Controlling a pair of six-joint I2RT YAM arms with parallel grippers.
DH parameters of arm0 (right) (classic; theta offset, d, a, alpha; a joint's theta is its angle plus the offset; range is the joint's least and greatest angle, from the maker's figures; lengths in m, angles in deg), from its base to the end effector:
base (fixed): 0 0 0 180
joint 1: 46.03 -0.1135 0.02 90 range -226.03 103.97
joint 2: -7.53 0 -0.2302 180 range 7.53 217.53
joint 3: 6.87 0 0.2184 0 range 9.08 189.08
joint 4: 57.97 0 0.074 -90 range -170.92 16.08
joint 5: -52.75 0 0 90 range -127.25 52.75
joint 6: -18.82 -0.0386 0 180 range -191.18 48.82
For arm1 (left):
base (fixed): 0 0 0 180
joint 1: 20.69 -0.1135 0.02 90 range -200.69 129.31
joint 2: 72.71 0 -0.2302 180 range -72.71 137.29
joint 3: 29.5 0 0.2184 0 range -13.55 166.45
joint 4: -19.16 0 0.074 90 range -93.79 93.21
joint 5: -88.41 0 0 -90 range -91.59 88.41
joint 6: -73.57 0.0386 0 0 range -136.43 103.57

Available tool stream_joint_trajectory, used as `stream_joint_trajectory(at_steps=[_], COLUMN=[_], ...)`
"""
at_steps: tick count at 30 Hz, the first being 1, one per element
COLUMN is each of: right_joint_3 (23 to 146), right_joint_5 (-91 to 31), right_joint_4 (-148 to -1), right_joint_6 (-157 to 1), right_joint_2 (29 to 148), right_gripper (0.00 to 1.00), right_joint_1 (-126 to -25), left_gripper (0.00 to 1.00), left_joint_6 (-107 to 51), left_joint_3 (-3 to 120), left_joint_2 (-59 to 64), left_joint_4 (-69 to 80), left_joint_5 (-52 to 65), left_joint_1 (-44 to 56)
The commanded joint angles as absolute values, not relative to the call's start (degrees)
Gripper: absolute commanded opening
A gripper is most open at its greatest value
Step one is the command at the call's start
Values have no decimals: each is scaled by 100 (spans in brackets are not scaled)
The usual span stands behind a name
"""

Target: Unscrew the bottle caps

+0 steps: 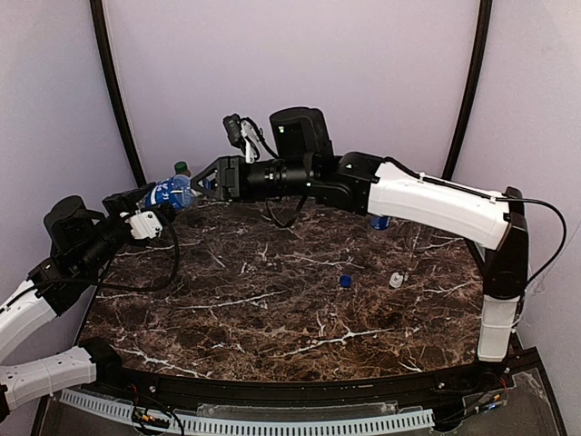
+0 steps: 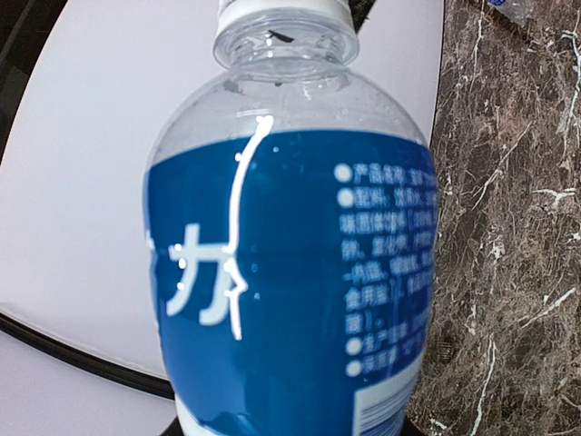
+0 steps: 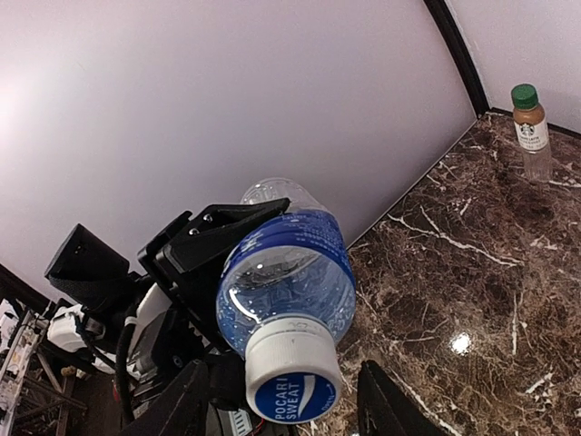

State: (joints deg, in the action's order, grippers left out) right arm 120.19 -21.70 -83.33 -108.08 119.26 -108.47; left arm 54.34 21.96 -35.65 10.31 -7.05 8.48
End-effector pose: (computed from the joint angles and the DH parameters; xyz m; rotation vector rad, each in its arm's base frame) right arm 0.1876 0.3819 0.3657 -0.6597 1.8835 1.4428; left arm 0.1413 -0.0746 0.3174 1.1030 1.0299 0.6568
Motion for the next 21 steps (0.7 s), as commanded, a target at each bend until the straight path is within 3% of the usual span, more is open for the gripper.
stream_joint_trajectory(at_steps=[1, 9, 12, 21], right_joint_3=[11959, 12114, 12199, 12544], right_joint_5=[-2200, -2153, -2150, -2191], right_joint_4=[-8086, -8155, -8187, -8397], right_joint_6=[-10698, -10790, -10777, -10748], right_joint_2=[11676, 11877, 11934, 12170], right_gripper=[50, 43, 36, 37], right_joint_1=[-10809, -10817, -10816, -10800], left_gripper=[21, 21, 21, 21], left_joint_6=[5424, 5432, 5423, 5420], left_joint_3=[2127, 2156, 2154, 2126], left_joint_2=[-3623, -3619, -3623, -3647], left_joint_4=[1069, 1068, 1053, 1034], left_joint_5=[-733, -735, -712, -667], left_joint_1=[884, 883, 884, 884])
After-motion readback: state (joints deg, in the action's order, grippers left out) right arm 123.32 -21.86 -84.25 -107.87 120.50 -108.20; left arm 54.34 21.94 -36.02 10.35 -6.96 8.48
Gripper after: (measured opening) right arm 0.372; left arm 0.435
